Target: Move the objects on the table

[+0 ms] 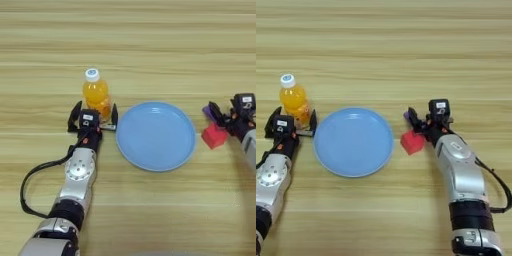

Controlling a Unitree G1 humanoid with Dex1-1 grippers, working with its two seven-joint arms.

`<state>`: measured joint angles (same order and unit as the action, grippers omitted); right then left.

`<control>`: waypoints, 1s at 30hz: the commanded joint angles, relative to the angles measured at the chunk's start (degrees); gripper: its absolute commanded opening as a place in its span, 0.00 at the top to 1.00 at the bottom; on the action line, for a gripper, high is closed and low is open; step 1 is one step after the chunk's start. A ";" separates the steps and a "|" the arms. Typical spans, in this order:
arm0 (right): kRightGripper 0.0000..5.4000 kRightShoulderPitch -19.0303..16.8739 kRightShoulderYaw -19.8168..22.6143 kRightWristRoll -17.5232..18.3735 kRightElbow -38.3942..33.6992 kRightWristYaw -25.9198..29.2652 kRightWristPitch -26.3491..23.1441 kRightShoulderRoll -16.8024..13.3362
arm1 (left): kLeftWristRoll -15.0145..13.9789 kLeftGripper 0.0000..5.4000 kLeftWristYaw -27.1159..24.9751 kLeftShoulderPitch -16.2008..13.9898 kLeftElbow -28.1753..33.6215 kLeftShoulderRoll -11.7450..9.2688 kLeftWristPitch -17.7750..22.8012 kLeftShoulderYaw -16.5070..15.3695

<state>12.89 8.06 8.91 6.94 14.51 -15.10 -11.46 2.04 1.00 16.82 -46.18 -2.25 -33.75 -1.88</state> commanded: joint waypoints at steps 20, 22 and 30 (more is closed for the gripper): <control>0.01 -10.65 -1.99 0.84 -13.38 2.39 -2.16 -2.29 | 0.12 0.00 -0.01 -0.46 0.24 -0.07 -0.12 -0.10; 0.01 -11.26 -1.81 1.13 -13.86 2.76 -1.65 -2.23 | 0.13 0.00 0.01 -0.44 0.18 -0.07 -0.16 -0.11; 0.01 -15.80 -1.99 1.23 -15.48 4.86 3.24 -2.40 | 0.03 0.00 -0.06 -0.68 0.39 0.07 -1.02 -0.11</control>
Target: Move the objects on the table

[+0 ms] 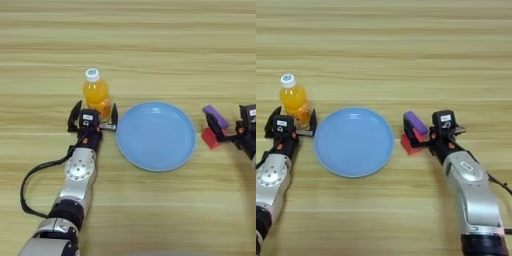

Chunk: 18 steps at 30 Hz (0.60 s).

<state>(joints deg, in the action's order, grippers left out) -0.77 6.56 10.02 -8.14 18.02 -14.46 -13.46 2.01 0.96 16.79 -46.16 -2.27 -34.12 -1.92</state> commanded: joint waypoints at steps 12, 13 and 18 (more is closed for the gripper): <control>0.01 -3.14 -2.84 -1.50 2.94 3.40 5.28 -1.53 | 0.03 0.00 0.13 -0.62 0.48 0.32 -0.80 -0.07; 0.01 -3.08 -2.92 -1.59 3.19 3.38 5.25 -1.56 | 0.03 0.00 0.14 -0.60 0.47 0.32 -0.78 -0.07; 0.01 -2.82 -2.86 -1.76 4.07 3.25 5.41 -1.68 | 0.05 0.00 0.17 -0.62 0.55 0.33 -0.74 -0.07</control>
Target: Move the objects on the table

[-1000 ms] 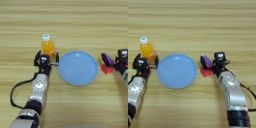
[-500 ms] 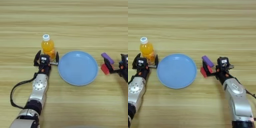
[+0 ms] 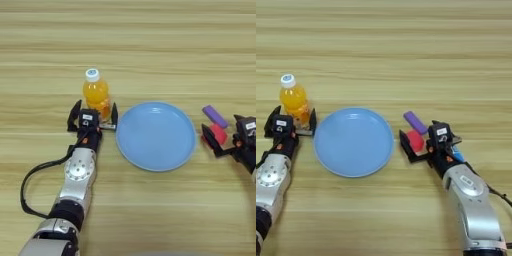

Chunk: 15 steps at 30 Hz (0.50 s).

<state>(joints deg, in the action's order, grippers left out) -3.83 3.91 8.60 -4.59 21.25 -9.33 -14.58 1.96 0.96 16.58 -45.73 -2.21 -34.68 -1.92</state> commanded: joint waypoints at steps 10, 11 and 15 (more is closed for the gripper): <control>0.01 0.50 -0.88 -1.27 2.34 -0.17 -0.23 -0.73 | 0.14 0.00 0.19 -0.31 -0.01 0.24 -0.14 -0.06; 0.01 0.50 -0.98 -1.36 2.46 -0.19 -0.20 -0.75 | 0.14 0.00 0.18 -0.30 -0.03 0.23 -0.14 -0.06; 0.01 0.38 -1.60 -1.66 2.69 -0.07 -0.14 -0.70 | 0.16 0.00 0.20 -0.32 -0.03 0.24 -0.16 -0.05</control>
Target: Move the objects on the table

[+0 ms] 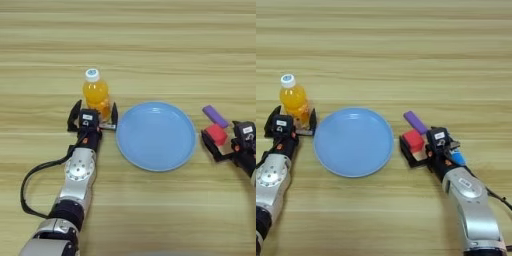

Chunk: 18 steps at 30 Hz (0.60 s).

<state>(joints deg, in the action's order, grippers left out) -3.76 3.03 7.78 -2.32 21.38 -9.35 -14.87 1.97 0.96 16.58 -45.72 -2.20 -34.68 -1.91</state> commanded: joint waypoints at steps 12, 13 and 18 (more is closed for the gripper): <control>0.01 0.66 -1.03 -1.27 2.10 -0.18 -0.18 -0.26 | 0.14 0.00 0.15 -0.32 -0.10 0.20 -0.21 -0.06; 0.01 0.72 -1.01 -1.26 2.24 -0.19 -0.16 -0.24 | 0.14 0.00 0.15 -0.31 -0.12 0.19 -0.22 -0.07; 0.04 0.99 -0.86 -1.16 3.00 -0.29 -0.02 -0.25 | 0.12 0.00 0.10 -0.34 -0.05 0.14 -0.21 -0.08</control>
<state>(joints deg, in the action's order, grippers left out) -3.54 2.18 6.89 0.03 21.39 -9.36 -14.87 1.98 0.96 16.58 -45.73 -2.19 -34.68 -1.91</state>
